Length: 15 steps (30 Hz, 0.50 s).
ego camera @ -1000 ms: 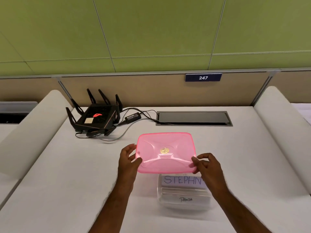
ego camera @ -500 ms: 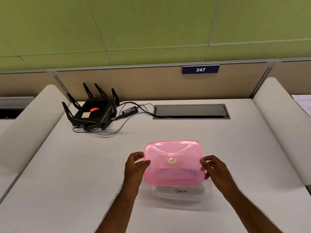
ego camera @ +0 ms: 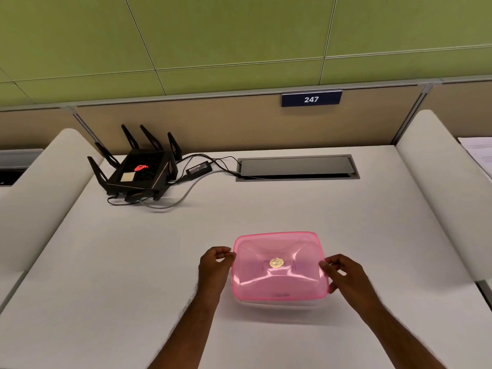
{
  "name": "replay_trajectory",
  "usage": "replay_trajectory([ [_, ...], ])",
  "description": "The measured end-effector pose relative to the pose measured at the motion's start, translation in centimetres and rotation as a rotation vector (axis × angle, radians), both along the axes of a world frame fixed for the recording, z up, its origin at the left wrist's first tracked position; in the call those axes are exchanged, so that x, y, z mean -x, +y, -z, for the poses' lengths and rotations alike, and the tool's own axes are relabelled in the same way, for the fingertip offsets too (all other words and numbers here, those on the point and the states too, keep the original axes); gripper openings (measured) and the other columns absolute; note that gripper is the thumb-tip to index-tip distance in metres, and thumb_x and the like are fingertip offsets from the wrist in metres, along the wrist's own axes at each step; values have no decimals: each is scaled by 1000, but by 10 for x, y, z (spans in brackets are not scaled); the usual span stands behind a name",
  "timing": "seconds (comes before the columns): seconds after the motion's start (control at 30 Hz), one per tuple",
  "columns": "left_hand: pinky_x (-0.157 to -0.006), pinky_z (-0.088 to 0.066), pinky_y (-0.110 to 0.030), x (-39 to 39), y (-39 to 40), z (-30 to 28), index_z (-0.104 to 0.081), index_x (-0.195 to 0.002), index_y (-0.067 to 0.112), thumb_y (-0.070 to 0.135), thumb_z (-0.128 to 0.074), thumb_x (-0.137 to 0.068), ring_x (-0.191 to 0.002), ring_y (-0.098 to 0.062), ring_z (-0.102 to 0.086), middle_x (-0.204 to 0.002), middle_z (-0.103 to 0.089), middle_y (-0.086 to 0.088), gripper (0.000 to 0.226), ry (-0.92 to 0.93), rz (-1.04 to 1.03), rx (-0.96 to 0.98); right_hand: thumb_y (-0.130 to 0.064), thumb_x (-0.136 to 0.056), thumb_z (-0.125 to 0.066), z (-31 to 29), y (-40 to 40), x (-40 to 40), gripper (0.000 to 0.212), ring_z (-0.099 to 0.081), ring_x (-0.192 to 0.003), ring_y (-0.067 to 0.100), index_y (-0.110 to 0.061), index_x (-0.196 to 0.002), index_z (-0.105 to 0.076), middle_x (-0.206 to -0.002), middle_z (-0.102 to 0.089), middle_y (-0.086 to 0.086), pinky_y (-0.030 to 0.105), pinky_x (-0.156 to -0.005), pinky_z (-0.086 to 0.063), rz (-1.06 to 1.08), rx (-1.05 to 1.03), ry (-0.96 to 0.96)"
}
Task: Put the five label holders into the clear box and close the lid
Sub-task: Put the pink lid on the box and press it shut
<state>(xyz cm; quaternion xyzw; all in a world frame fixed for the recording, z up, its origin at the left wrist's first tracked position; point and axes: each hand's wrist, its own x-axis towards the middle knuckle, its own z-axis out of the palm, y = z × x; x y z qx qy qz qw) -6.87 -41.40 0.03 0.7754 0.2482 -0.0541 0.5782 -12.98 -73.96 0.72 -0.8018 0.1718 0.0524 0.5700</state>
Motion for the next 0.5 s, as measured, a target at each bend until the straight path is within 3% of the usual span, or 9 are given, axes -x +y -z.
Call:
replay_trajectory([
  [0.23,-89,-58,-42,-7,-6,7,-72,-97,28,19,-74,-86,-96,-17,-69,-98,-72,8,14,4,56,-25,-36,-87,-75,2,-4,2,19,-69,-50,33,-18,-84,-71,-76,-68,3,46,-69,-55,2,-30,8],
  [0.37,-73,-49,-18,-9,-10,6,-72,-99,30,21,-73,-88,-94,-10,-67,-95,-71,11,14,-13,114,-86,-36,-88,-75,3,-4,2,21,-70,-52,34,-17,-83,-69,-79,-70,3,26,-54,-45,7,-13,49],
  [0.5,-66,-42,-12,-11,-11,7,-72,-101,30,25,-73,-88,-88,0,-63,-94,-70,9,14,-4,147,-126,-33,-89,-75,2,-4,5,21,-71,-53,33,-15,-83,-66,-79,-71,3,8,-42,-37,10,-6,97],
])
